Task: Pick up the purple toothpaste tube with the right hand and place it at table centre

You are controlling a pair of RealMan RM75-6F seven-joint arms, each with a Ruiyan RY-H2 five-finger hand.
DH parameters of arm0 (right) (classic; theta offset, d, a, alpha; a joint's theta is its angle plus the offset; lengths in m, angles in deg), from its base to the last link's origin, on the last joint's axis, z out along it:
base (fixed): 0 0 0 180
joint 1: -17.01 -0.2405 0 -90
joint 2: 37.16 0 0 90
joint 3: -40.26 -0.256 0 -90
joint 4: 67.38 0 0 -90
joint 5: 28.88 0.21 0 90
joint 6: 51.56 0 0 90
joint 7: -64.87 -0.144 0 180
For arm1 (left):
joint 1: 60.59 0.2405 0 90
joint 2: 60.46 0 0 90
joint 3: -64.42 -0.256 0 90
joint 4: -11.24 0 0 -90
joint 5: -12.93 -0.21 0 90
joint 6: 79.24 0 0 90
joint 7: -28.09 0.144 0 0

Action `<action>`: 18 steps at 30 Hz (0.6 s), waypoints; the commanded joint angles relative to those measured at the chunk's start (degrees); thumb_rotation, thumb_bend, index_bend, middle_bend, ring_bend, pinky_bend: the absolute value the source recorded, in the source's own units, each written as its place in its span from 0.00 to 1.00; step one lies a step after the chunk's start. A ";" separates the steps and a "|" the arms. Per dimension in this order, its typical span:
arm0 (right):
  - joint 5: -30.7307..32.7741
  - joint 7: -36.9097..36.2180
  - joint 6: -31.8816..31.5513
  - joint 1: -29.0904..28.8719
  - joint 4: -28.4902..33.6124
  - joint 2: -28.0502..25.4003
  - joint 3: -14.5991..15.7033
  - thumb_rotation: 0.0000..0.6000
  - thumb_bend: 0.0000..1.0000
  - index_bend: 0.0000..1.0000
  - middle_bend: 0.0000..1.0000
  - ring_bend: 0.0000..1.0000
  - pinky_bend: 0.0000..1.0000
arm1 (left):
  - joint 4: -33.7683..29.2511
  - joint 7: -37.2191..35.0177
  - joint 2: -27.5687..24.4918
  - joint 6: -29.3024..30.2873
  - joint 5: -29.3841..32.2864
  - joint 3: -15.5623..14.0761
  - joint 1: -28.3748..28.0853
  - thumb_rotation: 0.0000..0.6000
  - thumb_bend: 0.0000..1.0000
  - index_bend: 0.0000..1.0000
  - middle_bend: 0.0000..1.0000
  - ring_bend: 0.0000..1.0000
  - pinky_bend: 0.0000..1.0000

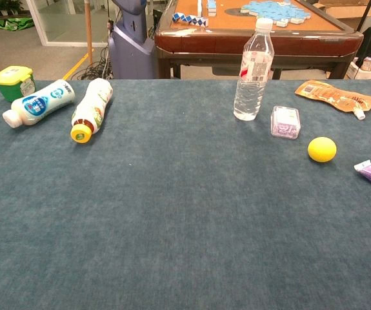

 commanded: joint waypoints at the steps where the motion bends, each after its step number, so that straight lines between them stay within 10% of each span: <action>1: -0.02 0.05 -0.12 0.09 0.14 -0.05 0.01 1.00 0.25 0.40 0.44 0.36 0.35 | 0.14 -0.16 0.04 0.06 -0.01 0.00 0.04 1.00 0.09 0.00 0.00 0.00 0.06; 18: 1.90 3.48 6.64 -2.25 1.68 -4.83 0.99 1.00 0.25 0.40 0.44 0.35 0.35 | 0.18 -0.36 -0.14 0.65 -0.59 -0.19 0.41 1.00 0.09 0.00 0.00 0.01 0.06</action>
